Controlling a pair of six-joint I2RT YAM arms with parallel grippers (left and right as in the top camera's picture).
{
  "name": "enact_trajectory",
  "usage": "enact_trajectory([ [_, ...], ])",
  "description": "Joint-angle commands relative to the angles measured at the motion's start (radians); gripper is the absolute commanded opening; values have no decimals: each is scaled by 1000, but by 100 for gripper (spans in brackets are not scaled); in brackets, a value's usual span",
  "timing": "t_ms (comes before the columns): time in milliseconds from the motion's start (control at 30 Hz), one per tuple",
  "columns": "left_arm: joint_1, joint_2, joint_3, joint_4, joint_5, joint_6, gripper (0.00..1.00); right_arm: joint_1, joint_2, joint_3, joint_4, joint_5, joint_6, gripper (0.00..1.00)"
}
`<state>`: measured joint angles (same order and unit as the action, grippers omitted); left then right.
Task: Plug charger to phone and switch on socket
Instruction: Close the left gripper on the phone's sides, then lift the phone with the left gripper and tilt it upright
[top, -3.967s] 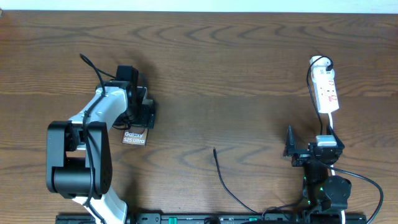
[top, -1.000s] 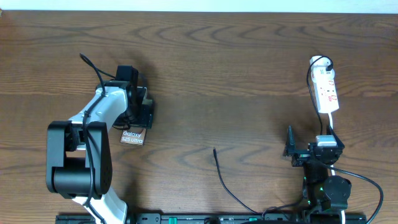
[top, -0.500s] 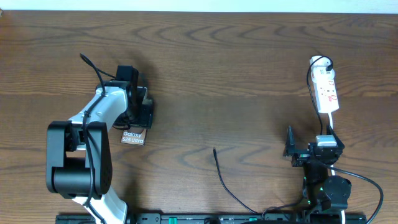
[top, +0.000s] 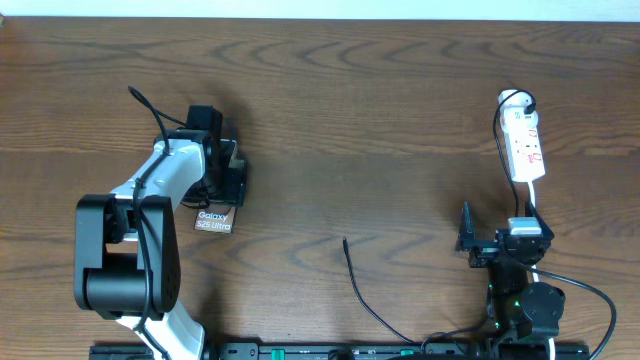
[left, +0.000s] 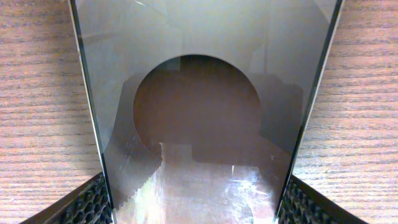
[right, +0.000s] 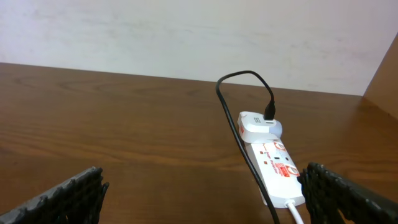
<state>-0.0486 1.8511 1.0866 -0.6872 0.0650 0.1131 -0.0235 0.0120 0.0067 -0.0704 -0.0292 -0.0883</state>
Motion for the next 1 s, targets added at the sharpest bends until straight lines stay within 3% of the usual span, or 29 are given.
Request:
enact_trajectory([
  [0,-5,25,-37,-6,32,10,40,19,-5,-1,-4,-2,-11,99],
  [333,-5,25,-37,-6,32,10,8,19,-5,-1,-4,-2,-10,99],
  [967,-5,24,-30,-7,32,10,8,19,-5,-1,-4,-2,-10,99],
])
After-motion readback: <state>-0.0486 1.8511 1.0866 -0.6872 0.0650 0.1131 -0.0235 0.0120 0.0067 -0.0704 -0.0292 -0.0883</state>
